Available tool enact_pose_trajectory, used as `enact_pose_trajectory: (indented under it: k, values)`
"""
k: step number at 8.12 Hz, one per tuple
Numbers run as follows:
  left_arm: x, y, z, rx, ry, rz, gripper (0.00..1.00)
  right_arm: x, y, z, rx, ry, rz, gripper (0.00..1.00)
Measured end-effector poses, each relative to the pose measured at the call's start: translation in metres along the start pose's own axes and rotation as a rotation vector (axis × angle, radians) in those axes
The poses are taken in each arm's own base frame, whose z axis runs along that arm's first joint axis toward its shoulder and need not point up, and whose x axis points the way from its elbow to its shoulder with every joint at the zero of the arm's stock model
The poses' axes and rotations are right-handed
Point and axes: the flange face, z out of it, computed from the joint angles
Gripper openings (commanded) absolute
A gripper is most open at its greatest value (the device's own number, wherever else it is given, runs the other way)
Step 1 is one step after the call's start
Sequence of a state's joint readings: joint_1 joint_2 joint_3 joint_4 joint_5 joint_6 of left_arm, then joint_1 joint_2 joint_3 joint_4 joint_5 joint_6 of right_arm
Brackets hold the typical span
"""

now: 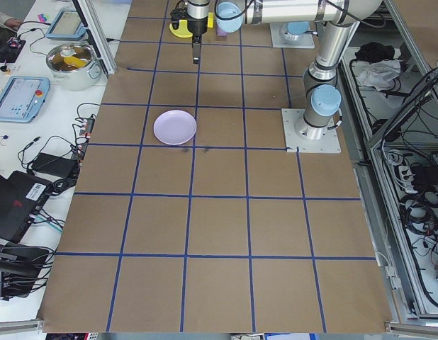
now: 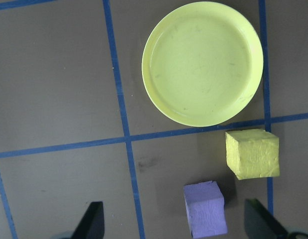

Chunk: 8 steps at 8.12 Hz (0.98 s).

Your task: Sort blocks by color into plates

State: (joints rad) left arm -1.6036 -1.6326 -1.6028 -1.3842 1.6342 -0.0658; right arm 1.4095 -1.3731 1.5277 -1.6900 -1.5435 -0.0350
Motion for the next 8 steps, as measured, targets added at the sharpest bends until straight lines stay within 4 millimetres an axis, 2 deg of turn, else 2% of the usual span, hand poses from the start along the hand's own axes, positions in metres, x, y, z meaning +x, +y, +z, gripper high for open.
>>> enact_pose_trajectory:
  k: [2, 4, 6, 8]
  values:
    - [0.000, 0.000, 0.000, -0.001, 0.001, 0.001, 1.00, 0.043, -0.043, 0.046, 0.009, -0.007, 0.009, 1.00]
    - [0.001, 0.000, 0.001, -0.003, 0.002, 0.001, 1.00, 0.072, -0.062, 0.096, -0.047, -0.010, 0.013, 1.00]
    - [0.001, 0.000, 0.001, -0.005, 0.002, 0.001, 1.00, 0.084, -0.056, 0.132, -0.119, 0.034, -0.010, 1.00]
    - [0.000, 0.000, 0.001, -0.005, 0.001, 0.001, 1.00, 0.091, -0.035, 0.166, -0.191, 0.094, -0.035, 1.00]
